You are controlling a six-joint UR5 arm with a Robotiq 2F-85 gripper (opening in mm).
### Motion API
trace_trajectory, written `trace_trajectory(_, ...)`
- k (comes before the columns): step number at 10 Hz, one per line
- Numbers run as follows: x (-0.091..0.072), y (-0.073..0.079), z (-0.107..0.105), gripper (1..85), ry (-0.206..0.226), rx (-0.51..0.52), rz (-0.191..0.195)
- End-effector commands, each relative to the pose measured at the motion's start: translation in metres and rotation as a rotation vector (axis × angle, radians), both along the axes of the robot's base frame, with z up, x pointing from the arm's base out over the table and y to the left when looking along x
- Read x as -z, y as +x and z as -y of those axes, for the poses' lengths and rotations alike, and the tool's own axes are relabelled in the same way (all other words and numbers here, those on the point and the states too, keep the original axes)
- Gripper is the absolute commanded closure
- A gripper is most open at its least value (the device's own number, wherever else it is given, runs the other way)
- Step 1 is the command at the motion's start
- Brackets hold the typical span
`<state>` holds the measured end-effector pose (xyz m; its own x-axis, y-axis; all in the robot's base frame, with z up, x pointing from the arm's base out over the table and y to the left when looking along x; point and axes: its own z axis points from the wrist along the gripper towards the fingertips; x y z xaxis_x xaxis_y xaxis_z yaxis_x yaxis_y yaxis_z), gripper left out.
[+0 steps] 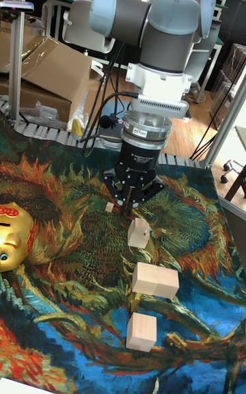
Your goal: Drop coins into a piggy bank
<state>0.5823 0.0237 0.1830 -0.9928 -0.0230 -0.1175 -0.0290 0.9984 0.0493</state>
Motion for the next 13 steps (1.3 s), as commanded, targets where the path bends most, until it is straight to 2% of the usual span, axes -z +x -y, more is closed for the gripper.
trace_trajectory(1, -0.008, -0.013, 0.005, 68.3, 0.012, -0.041, -0.023)
trace_trajectory(3, -0.008, -0.015, 0.013, 67.7, -0.019, -0.053, -0.028)
trace_trajectory(5, -0.008, -0.015, 0.012, 66.3, -0.016, -0.058, -0.031)
trace_trajectory(9, -0.008, -0.016, 0.004, 63.0, 0.017, -0.052, -0.033)
trace_trajectory(12, 0.009, -0.022, -0.020, 62.3, 0.005, -0.038, -0.060)
trace_trajectory(13, 0.007, -0.026, -0.016, 63.3, 0.007, -0.038, -0.075)
